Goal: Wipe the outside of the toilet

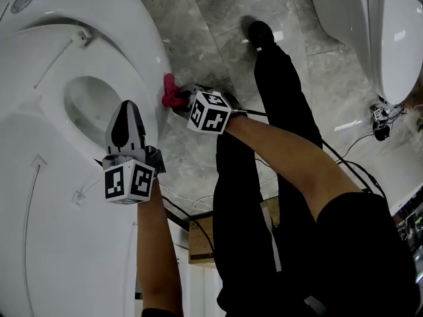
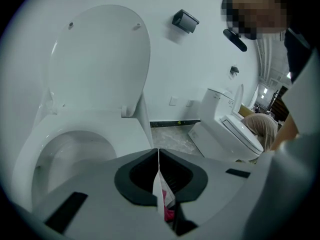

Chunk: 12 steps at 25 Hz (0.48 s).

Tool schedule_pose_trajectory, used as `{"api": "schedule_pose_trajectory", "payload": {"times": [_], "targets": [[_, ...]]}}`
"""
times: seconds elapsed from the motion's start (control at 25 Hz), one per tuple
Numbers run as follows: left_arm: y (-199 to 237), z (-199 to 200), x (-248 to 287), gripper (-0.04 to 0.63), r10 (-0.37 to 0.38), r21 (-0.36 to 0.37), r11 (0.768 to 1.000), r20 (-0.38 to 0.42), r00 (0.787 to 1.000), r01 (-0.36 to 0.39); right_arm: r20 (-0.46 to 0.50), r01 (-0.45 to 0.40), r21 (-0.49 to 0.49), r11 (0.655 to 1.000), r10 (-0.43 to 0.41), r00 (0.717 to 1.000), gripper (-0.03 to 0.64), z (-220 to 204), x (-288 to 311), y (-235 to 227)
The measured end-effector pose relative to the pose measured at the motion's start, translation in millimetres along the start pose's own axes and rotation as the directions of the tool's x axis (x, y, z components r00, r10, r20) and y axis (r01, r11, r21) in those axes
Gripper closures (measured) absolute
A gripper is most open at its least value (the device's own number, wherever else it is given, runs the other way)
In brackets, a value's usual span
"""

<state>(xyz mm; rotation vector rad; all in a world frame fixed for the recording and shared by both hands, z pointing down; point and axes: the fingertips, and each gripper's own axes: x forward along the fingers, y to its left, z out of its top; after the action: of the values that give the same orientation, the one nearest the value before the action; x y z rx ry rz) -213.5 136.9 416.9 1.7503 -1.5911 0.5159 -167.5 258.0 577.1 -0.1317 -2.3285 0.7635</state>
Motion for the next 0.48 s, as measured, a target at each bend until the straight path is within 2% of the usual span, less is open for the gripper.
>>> {"api": "schedule_pose_trajectory", "payload": {"times": [0.2,0.28,0.4,0.48], "targets": [[3.9,-22.9,-11.4,0.574,0.014,-0.032,0.999,-0.004,1.000,-0.014,-0.004,-0.060,0.052,0.997,0.061,0.998,0.486,-18.2,22.6,49.1],[4.8,-29.7,-14.3,0.574,0.018,-0.038,0.999,-0.011,1.000,-0.018,-0.016,-0.088,0.044,0.995,0.089,0.996,0.486,-23.4,30.3,61.9],[6.0,-32.6,-16.2,0.574,0.024,-0.042,0.999,-0.016,1.000,-0.025,-0.052,-0.203,-0.006,0.979,0.203,0.978,0.486,-30.5,40.7,87.1],[5.6,-30.8,-15.5,0.574,0.026,-0.049,0.998,-0.017,1.000,-0.027,-0.084,-0.309,-0.020,0.951,0.306,0.948,0.486,-35.2,42.6,102.6]]}}
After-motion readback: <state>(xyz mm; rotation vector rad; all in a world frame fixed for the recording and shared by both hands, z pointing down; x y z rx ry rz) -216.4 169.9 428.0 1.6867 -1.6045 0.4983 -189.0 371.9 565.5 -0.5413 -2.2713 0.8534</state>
